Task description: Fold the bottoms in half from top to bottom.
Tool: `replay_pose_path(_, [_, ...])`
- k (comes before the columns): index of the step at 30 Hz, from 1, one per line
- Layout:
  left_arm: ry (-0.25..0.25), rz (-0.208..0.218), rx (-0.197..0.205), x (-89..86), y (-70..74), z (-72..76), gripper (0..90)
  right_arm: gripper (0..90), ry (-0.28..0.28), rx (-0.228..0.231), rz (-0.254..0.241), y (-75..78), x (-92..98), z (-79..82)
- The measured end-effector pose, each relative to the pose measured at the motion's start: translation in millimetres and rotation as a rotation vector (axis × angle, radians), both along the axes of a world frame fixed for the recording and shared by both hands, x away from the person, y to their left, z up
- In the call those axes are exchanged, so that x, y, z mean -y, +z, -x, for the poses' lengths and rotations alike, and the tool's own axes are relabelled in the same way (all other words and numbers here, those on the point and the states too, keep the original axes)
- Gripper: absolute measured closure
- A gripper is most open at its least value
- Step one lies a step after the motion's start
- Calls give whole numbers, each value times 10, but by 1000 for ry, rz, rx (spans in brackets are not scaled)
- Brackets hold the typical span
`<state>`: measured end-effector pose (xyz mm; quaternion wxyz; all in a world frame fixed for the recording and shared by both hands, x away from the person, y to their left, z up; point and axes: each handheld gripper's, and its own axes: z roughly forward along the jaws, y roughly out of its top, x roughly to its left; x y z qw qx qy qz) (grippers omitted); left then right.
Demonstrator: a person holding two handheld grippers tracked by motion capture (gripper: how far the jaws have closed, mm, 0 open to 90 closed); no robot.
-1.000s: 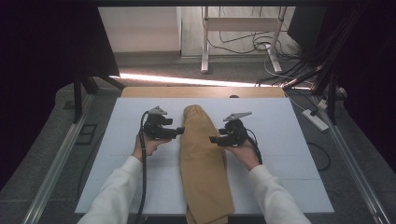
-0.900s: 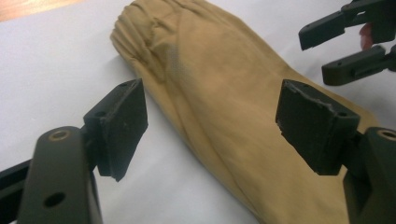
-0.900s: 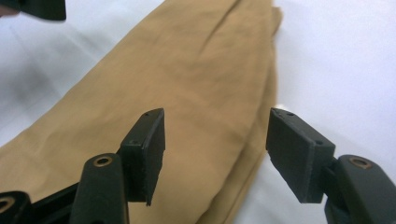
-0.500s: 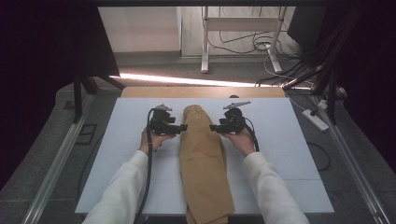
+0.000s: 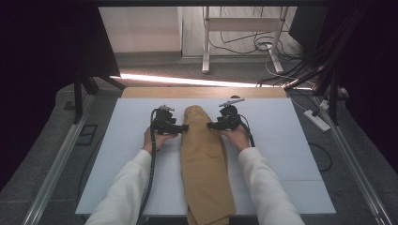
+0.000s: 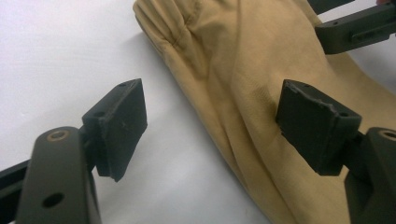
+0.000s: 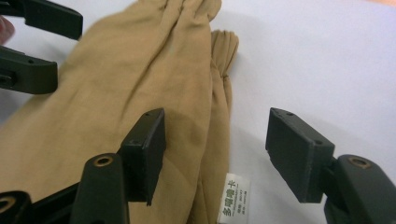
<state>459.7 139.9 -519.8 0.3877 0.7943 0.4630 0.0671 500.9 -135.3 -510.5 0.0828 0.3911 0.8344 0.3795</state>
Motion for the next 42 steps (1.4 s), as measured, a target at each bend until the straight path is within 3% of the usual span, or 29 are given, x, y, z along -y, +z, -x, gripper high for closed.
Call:
replay_pose_path(10, [-3, -28, -25, 78, -80, -45, 262, 387, 7, -30, 26, -124, -34, -32])
replay_pose_path(21, [-31, -32, -65, 111, -142, -85, 358, 429, 28, -18, 37, -133, -59, -44])
replay_pose_path(24, [-32, -15, -68, 95, -149, -84, 402, 512, 46, -23, 29, -134, -74, -36])
replay_pose_path(30, [-56, 21, -91, 98, -166, -81, 605, 638, 78, -43, 25, -134, -84, -38])
replay_pose_path(34, [-65, 30, -99, 97, -177, -80, 719, 772, 85, -46, 26, -135, -86, -32])
replay_pose_path(42, [-90, 18, -88, 108, -155, -71, 811, 847, 106, -18, 61, -89, -106, 5])
